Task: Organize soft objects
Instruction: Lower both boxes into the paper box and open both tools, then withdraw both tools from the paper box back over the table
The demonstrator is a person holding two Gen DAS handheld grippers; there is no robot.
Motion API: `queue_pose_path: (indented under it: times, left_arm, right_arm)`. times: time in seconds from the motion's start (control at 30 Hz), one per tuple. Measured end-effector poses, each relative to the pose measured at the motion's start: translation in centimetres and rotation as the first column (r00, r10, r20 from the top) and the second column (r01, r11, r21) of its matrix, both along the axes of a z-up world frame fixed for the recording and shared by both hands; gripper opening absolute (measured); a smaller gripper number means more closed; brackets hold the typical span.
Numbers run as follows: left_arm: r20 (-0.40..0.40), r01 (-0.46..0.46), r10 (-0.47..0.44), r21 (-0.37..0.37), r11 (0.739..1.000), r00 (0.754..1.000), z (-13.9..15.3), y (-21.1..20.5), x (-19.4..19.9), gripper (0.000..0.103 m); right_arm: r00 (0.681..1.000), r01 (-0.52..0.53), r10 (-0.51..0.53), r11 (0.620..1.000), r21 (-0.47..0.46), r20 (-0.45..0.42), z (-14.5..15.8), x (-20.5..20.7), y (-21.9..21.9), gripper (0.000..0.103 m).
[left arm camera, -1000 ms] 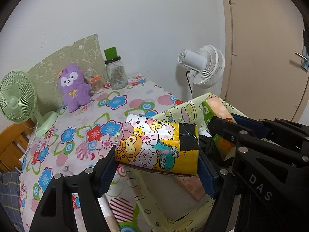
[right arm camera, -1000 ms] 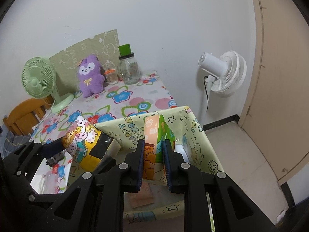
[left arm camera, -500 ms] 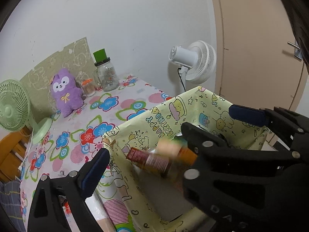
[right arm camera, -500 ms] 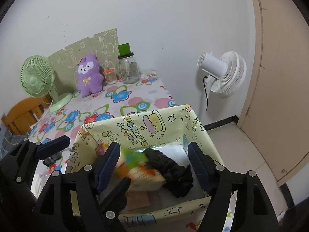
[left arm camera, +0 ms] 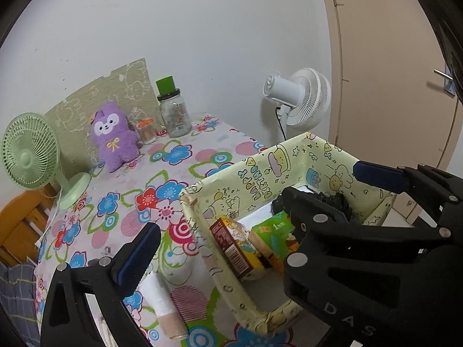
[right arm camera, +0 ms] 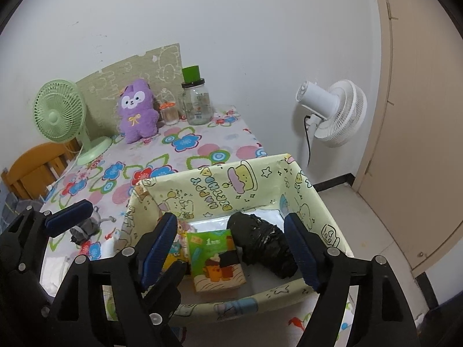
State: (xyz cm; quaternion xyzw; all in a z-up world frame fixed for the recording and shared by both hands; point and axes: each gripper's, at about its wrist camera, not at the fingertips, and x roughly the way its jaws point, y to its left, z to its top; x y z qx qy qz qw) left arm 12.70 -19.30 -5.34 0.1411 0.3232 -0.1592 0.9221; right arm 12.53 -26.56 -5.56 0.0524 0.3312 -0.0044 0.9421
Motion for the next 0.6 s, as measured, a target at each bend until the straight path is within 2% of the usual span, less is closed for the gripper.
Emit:
queue_pose_path:
  times: [0.6]
  left_arm:
    - [0.027, -0.051, 0.052, -0.046, 0.998, 0.998, 1.3, 4.3, -2.5, 0.103]
  right_arm:
    - [0.998, -0.025, 0.027, 0.999, -0.038, 0.054, 1.8, -2.5, 4.0, 0.090]
